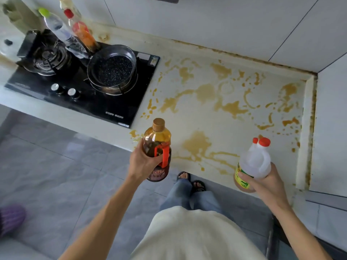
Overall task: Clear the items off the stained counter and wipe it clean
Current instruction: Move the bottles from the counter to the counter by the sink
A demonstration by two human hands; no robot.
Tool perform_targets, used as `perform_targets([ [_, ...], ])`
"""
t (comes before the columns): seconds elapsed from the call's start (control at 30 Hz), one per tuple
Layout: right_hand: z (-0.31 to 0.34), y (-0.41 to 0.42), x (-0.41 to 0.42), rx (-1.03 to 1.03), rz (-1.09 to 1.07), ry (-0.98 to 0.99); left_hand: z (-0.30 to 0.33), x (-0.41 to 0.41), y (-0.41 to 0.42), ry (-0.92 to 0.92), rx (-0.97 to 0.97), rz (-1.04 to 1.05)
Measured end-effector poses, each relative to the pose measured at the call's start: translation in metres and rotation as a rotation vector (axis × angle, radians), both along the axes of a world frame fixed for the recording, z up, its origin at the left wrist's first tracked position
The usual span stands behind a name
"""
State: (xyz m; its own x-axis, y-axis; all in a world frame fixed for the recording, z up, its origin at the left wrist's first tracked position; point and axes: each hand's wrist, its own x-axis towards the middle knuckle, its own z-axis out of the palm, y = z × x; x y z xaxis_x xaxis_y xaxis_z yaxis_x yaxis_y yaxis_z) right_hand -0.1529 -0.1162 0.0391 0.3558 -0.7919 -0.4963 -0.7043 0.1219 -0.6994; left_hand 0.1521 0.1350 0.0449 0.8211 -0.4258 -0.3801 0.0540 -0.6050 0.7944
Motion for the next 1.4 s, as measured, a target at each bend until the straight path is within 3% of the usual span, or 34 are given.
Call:
perform_targets([
  [0.23, -0.011, 0.002, 0.012, 0.029, 0.259, 0.078, -0.014, -0.049, 0.061, 0.002, 0.024, 0.253],
  [0.47, -0.013, 0.026, 0.078, -0.010, 0.579, 0.060, -0.039, -0.135, 0.143, 0.064, 0.144, 0.484],
  [0.6, -0.011, 0.059, 0.124, -0.025, 0.789, 0.055, -0.049, -0.190, 0.193, 0.107, 0.195, 0.676],
  [0.9, -0.011, 0.173, 0.215, -0.029, 1.050, 0.015, -0.063, -0.269, 0.293, 0.246, 0.277, 1.048],
  [1.1, -0.021, 0.243, 0.249, -0.051, 1.099, 0.050, -0.074, -0.253, 0.356, 0.317, 0.224, 1.169],
  [1.4, -0.033, 0.280, 0.288, -0.056, 1.084, 0.177, -0.062, -0.127, 0.428, 0.214, 0.161, 1.208],
])
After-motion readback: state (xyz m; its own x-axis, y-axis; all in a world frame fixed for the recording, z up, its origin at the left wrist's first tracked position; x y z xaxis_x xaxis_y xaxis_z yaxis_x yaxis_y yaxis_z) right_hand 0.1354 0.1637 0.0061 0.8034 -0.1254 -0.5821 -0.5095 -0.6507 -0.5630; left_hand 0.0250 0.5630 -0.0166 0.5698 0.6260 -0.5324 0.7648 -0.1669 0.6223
